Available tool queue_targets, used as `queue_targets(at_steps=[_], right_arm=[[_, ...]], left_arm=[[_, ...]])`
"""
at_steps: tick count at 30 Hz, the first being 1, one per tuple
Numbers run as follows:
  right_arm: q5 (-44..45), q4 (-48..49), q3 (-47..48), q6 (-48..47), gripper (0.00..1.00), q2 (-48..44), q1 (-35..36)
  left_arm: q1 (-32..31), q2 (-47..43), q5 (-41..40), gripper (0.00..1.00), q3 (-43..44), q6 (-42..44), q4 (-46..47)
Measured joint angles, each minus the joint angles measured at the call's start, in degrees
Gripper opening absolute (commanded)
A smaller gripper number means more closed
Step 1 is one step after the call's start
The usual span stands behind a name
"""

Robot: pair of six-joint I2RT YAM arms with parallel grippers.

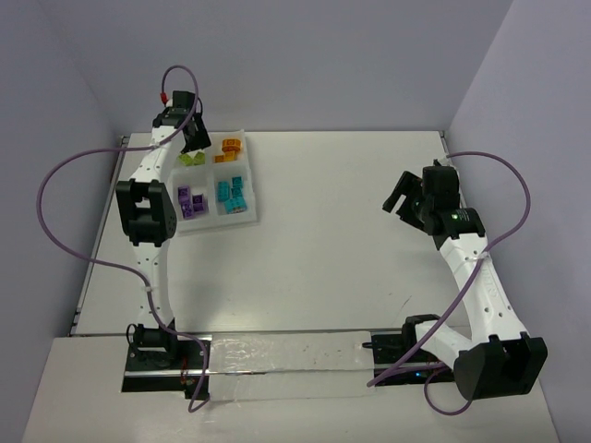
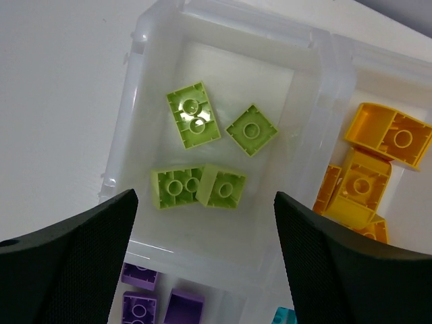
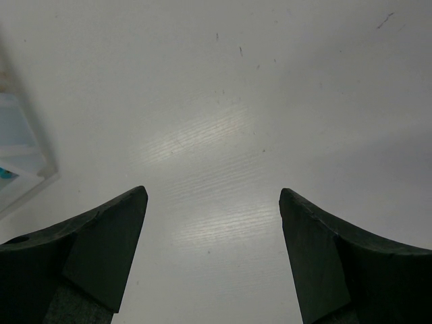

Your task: Sort the legos into containers by color

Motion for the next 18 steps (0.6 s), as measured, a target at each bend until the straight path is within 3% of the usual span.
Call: queue_targets(at_steps=[6,14,18], right_arm=[[0.7,0.0,0.0,-0.2,0.94,0.0,0.0],[2.9,0.1,0.0,-0.3,0.96,-0.9,0.0],[3.7,0.1,0.0,-0.3,0.95,-1.1,0.0]], left_arm=[[-0.8,-6.7,0.5,0.89,-5.3,-0.5,0.5],[-7.8,-39.5,8.5,0.91,-26.6,-0.4,9.2],[-9.7,-53.5,13.8,0.93,-33.2,-0.6,12.9]])
